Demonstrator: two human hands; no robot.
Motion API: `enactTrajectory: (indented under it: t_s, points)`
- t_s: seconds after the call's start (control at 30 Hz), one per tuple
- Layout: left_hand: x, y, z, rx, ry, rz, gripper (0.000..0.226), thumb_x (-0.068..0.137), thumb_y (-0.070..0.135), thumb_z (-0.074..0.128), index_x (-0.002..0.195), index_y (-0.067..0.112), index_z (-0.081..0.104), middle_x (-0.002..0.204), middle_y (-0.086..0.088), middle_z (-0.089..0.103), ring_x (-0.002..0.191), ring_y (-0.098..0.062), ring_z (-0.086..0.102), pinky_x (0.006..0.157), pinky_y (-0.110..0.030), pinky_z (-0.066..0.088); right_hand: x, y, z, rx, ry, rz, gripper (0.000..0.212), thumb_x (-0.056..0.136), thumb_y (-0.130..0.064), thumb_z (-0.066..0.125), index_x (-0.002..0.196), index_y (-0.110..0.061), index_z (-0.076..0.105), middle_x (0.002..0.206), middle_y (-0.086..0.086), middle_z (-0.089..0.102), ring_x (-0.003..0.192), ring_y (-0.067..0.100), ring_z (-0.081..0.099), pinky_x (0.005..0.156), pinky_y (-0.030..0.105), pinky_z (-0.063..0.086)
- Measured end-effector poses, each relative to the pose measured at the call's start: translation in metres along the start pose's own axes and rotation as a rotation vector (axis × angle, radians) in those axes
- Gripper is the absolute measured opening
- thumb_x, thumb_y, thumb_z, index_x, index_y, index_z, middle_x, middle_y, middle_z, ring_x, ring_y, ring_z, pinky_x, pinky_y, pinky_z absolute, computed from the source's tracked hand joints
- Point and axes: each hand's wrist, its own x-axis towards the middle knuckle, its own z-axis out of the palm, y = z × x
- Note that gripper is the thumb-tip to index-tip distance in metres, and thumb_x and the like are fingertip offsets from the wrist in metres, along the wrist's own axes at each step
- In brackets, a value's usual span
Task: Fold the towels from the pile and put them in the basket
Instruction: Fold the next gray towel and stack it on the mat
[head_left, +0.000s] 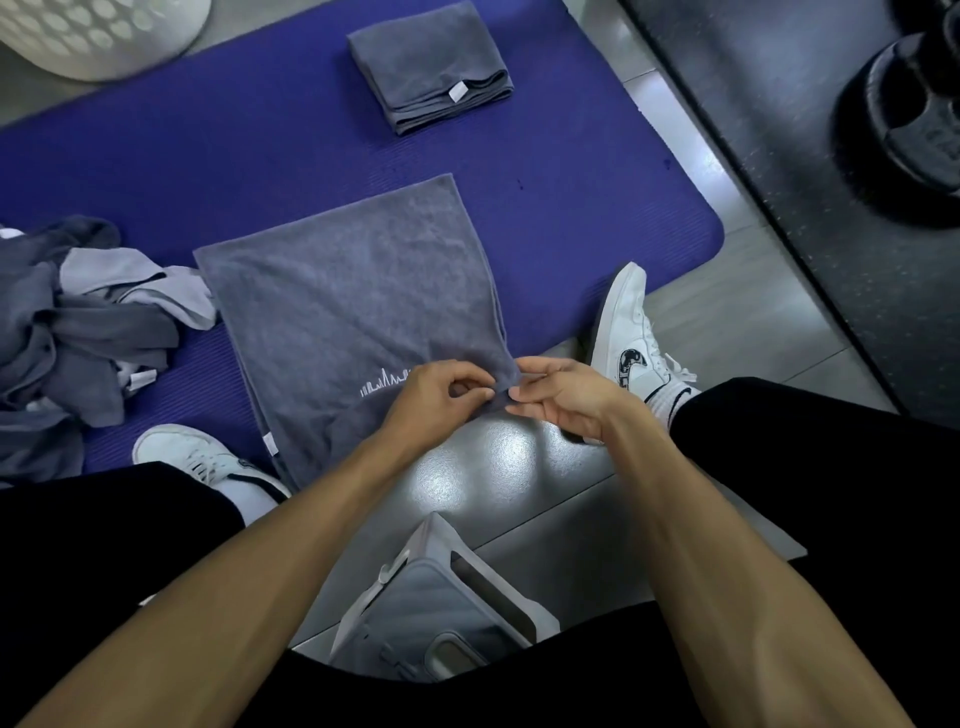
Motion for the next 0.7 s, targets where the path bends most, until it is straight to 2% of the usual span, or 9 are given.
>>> enactTrajectory:
  t_s: [0.1, 0.23, 0.33, 0.47, 0.57, 0.7]
  points:
    - [-0.002, -0.001, -0.002, -0.058, -0.008, -0.025, 0.011, 0.086, 0.006, 0.070, 0.086, 0.017, 0.074, 0.080, 0.005, 0.073, 0.071, 0.000, 0.065, 0.071, -0.012, 0.049, 0.000, 0.001, 0.002, 0.010, -0.031, 0.009, 0.043, 0.090, 0.018, 0.049, 0.131, 0.007, 0.055, 0.120, 0.020, 0.065, 0.105, 0.025, 0.067, 0.085, 0.025, 0.058]
    - [-0.004, 0.002, -0.002, -0.144, -0.013, -0.060, 0.009, 0.083, 0.009, 0.076, 0.085, 0.016, 0.072, 0.080, 0.001, 0.073, 0.069, 0.004, 0.061, 0.070, -0.009, 0.046, 0.001, 0.000, 0.002, 0.029, -0.031, 0.010, 0.043, 0.090, 0.018, 0.050, 0.131, 0.007, 0.055, 0.117, 0.020, 0.065, 0.100, 0.022, 0.069, 0.080, 0.024, 0.058]
    - [-0.002, 0.000, -0.002, -0.222, 0.025, -0.099, 0.015, 0.079, 0.013, 0.082, 0.082, 0.022, 0.070, 0.080, -0.004, 0.074, 0.070, -0.001, 0.063, 0.070, -0.013, 0.050, 0.003, -0.001, 0.004, 0.046, -0.037, 0.002, 0.044, 0.089, 0.018, 0.050, 0.132, 0.008, 0.054, 0.117, 0.022, 0.064, 0.100, 0.023, 0.069, 0.081, 0.025, 0.058]
    - [0.003, -0.006, -0.004, -0.221, 0.039, -0.112, 0.022, 0.083, 0.009, 0.077, 0.081, 0.029, 0.069, 0.071, 0.002, 0.069, 0.063, -0.002, 0.061, 0.065, -0.019, 0.051, 0.006, -0.005, 0.009, 0.062, -0.039, -0.004, 0.048, 0.088, 0.022, 0.047, 0.134, 0.010, 0.051, 0.120, 0.025, 0.061, 0.098, 0.023, 0.070, 0.081, 0.025, 0.058]
    - [0.005, -0.008, -0.008, -0.238, 0.024, -0.126, 0.022, 0.085, 0.004, 0.073, 0.081, 0.025, 0.069, 0.067, 0.002, 0.067, 0.059, 0.000, 0.057, 0.061, -0.014, 0.047, 0.007, -0.008, 0.008, 0.058, 0.019, 0.007, 0.047, 0.087, 0.023, 0.048, 0.132, 0.011, 0.053, 0.112, 0.024, 0.065, 0.095, 0.024, 0.071, 0.078, 0.026, 0.059]
    - [0.006, -0.007, -0.016, -0.293, -0.052, -0.131, 0.016, 0.086, 0.003, 0.072, 0.087, 0.019, 0.074, 0.069, 0.004, 0.072, 0.066, -0.001, 0.063, 0.066, -0.014, 0.049, 0.002, -0.014, 0.003, 0.025, 0.118, 0.010, 0.035, 0.088, 0.019, 0.051, 0.121, 0.010, 0.060, 0.108, 0.021, 0.069, 0.095, 0.023, 0.071, 0.078, 0.027, 0.060]
